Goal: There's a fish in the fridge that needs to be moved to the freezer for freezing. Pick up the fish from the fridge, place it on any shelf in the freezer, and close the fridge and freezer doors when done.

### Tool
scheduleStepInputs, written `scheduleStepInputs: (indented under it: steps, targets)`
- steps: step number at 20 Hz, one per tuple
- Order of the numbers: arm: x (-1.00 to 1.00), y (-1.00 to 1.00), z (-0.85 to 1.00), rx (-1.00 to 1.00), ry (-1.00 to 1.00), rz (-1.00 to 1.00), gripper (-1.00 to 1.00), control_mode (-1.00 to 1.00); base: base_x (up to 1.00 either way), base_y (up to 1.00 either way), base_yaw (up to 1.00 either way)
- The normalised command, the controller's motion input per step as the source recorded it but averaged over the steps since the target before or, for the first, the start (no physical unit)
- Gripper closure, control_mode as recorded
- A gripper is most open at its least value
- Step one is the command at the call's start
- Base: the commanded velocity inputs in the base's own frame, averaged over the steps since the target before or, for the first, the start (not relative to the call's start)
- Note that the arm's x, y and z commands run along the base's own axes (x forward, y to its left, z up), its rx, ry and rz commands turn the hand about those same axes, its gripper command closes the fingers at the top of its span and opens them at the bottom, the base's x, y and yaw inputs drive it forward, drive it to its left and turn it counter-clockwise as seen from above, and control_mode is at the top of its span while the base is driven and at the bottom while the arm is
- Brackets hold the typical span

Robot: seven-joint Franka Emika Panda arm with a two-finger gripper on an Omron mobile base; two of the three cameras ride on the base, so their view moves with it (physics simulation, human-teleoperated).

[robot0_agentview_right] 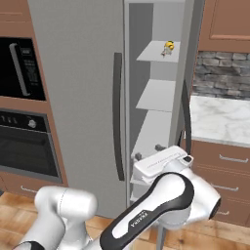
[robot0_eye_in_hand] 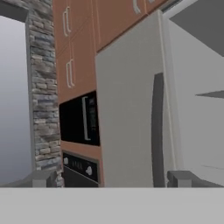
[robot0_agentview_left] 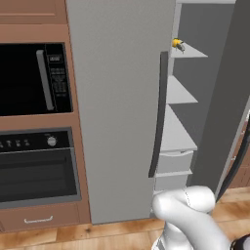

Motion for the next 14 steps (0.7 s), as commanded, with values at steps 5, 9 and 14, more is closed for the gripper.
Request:
scheduleStepInputs:
  steps: [5, 9, 14]
  targets:
    - [-0.14, -0.25, -0.01, 0.00, -0.02, 0.01, -1.00, -1.00, 0.00, 0.00, 0.00]
    - [-0.42, -0.71, 0.00, 0.00, -0.03, 0.00, -1.00, -1.00, 0.00, 0.00, 0.00]
    - [0.40, -0.75, -0.16, 0.00, 0.00, 0.00, -1.00, -1.00, 0.00, 0.00, 0.00]
